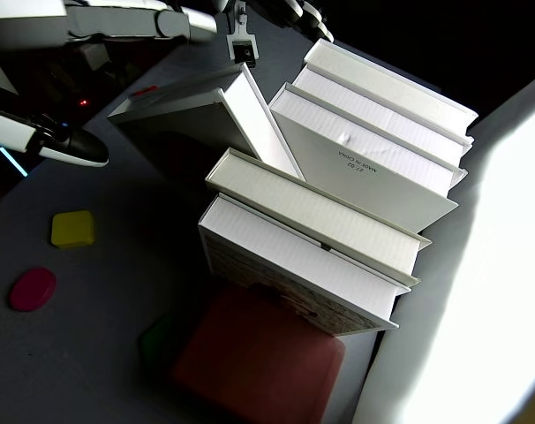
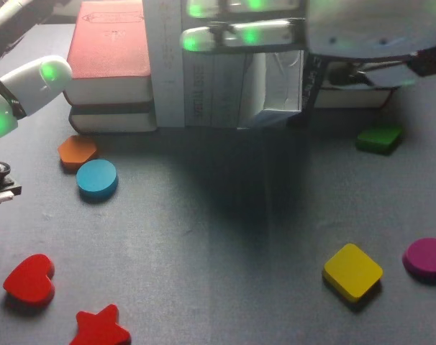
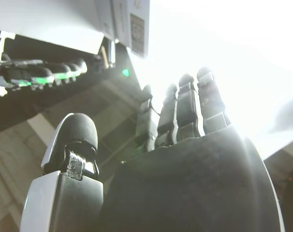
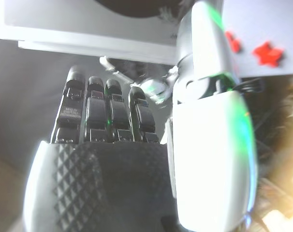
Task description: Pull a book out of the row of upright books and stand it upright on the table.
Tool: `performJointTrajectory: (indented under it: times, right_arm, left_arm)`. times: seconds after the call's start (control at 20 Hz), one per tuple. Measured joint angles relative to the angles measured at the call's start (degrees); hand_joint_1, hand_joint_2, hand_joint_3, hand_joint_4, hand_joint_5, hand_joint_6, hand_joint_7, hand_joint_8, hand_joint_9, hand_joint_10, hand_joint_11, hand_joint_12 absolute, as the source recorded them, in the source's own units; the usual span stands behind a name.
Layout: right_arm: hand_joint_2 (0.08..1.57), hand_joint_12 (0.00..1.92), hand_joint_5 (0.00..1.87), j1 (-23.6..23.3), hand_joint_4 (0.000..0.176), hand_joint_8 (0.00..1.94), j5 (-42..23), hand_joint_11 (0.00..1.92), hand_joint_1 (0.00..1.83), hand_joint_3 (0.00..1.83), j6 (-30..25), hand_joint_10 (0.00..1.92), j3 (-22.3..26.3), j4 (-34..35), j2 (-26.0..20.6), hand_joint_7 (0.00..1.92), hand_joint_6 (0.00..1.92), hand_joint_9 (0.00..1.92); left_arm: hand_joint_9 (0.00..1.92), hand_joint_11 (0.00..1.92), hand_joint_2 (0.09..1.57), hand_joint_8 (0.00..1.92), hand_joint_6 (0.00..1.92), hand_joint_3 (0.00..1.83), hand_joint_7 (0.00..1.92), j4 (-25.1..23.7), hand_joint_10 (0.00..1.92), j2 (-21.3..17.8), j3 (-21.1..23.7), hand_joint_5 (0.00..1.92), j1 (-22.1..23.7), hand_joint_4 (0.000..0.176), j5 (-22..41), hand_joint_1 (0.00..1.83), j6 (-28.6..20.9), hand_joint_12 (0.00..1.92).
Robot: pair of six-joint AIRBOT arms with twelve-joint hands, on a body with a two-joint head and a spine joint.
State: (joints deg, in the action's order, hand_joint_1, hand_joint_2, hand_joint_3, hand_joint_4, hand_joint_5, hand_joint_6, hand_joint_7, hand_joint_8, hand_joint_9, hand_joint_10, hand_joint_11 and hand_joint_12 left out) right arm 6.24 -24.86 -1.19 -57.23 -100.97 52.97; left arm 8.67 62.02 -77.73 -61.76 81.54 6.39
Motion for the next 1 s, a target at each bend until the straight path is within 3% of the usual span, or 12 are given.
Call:
performJointTrajectory:
  times: [0.05, 0.1, 0.15, 0.2, 0.3, 0.4, 0.6, 0.65, 0.75, 0.9, 0.95, 1.0]
  right_arm:
    - [0.97, 0.69, 0.02, 0.0, 0.000, 0.01, 0.3, 0.00, 1.29, 0.00, -1.5, 0.02, -0.1, -2.7, 1.1, 0.04, 0.01, 0.04]
    - [0.93, 1.07, 0.11, 0.0, 0.000, 0.04, 0.2, 0.00, 1.32, 0.00, -3.7, 0.08, -0.4, -5.5, 1.9, 0.15, 0.05, 0.14]
    - [0.94, 1.50, 0.48, 0.0, 0.000, 0.21, -0.2, 0.00, 1.37, 0.00, -6.5, 0.60, -0.9, -9.2, 3.1, 0.49, 0.19, 0.36]
    - [1.08, 1.71, 0.89, 0.0, 0.000, 1.04, -0.3, 0.47, 1.28, 0.01, -8.4, 1.22, -1.4, -11.7, 4.0, 0.88, 0.64, 0.69]
    - [1.12, 1.63, 0.99, 0.0, 0.000, 1.30, -0.2, 0.69, 1.26, 0.01, -11.0, 1.35, -2.2, -16.7, 5.6, 0.94, 0.78, 0.85]
    - [1.19, 1.74, 0.89, 0.0, 0.000, 1.51, -1.1, 0.61, 1.33, 0.01, -10.6, 1.51, -1.6, -18.6, 5.7, 0.77, 0.92, 0.73]
    - [1.23, 1.81, 0.88, -0.5, 0.000, 1.68, -2.2, 0.48, 1.20, 0.01, -10.1, 1.66, 0.0, -18.4, 4.6, 0.67, 1.01, 0.51]
    - [1.21, 1.88, 0.93, -1.1, 0.000, 1.61, -3.2, 0.57, 1.21, 0.00, -10.3, 1.74, 0.6, -18.0, 3.8, 0.72, 0.95, 0.61]
    - [1.27, 1.92, 0.70, -2.1, 0.000, 1.77, -5.5, 0.69, 1.18, 0.03, -9.5, 1.91, 2.3, -16.8, 2.1, 0.68, 1.25, 0.71]
    - [1.26, 1.92, 0.69, -2.7, 0.000, 1.69, -9.3, 0.28, 1.19, 0.02, -9.2, 1.86, 3.2, -15.8, 0.3, 0.73, 1.24, 0.57]
    - [1.18, 1.92, 1.00, -3.5, 0.000, 1.55, -10.6, 0.25, 1.23, 0.00, -9.3, 1.66, 4.0, -14.9, -0.9, 0.78, 0.80, 0.58]
    - [1.18, 1.92, 1.01, -4.5, 0.000, 1.54, -11.8, 0.25, 1.24, 0.00, -9.4, 1.65, 4.6, -13.7, -1.6, 0.78, 0.78, 0.59]
  left_arm:
    - [0.00, 0.00, 1.41, 0.00, 0.00, 0.00, 0.00, -0.1, 0.00, 0.0, 0.0, 0.13, 0.0, 0.034, 0.0, 0.12, 0.0, 0.00]
    - [0.00, 0.00, 1.41, 0.00, 0.00, 0.00, 0.00, -0.1, 0.00, 0.0, 0.0, 0.13, 0.0, 0.032, 0.0, 0.12, 0.0, 0.00]
    - [0.00, 0.00, 1.40, 0.00, 0.00, 0.00, 0.00, 0.1, 0.00, 0.0, 0.0, 0.13, 0.0, 0.036, 0.0, 0.14, 0.0, 0.00]
    - [0.00, 0.00, 1.40, 0.00, 0.00, 0.00, 0.00, 0.5, 0.00, 0.0, 0.0, 0.14, -0.3, 0.038, 0.0, 0.15, 0.0, 0.00]
    - [0.00, 0.00, 1.40, 0.01, 0.01, 0.00, 0.02, 0.9, 0.00, 0.3, -0.1, 0.15, -0.4, 0.031, 0.0, 0.16, -0.1, 0.00]
    - [0.00, 0.00, 1.40, 0.01, 0.01, 0.00, 0.03, 0.7, 0.00, 0.4, -0.1, 0.15, -0.6, 0.033, -0.2, 0.16, -0.1, 0.00]
    - [0.00, 0.00, 1.39, 0.00, 0.01, 0.00, 0.02, 1.0, 0.00, 0.5, -0.1, 0.15, -0.7, 0.029, 0.1, 0.14, -0.1, 0.00]
    - [0.00, 0.00, 1.39, 0.01, 0.01, 0.00, 0.03, 1.1, 0.00, 0.5, -0.1, 0.15, -0.8, 0.022, 0.1, 0.15, -0.1, 0.00]
    - [0.00, 0.00, 1.38, 0.01, 0.01, 0.00, 0.03, 1.5, 0.00, 0.5, -0.1, 0.17, -0.9, 0.029, 0.2, 0.22, -0.1, 0.00]
    - [0.00, 0.00, 1.38, 0.00, 0.01, 0.00, 0.03, 1.4, 0.00, 0.7, -0.1, 0.18, -1.3, 0.028, 0.3, 0.24, -0.2, 0.00]
    - [0.00, 0.00, 1.38, 0.00, 0.01, 0.00, 0.04, 1.6, 0.00, 0.7, -0.1, 0.18, -1.4, 0.033, 0.3, 0.23, -0.2, 0.00]
    - [0.00, 0.00, 1.36, 0.00, 0.00, 0.00, 0.01, 1.9, 0.00, 0.7, -0.1, 0.16, -1.4, 0.093, 0.3, 0.21, -0.2, 0.00]
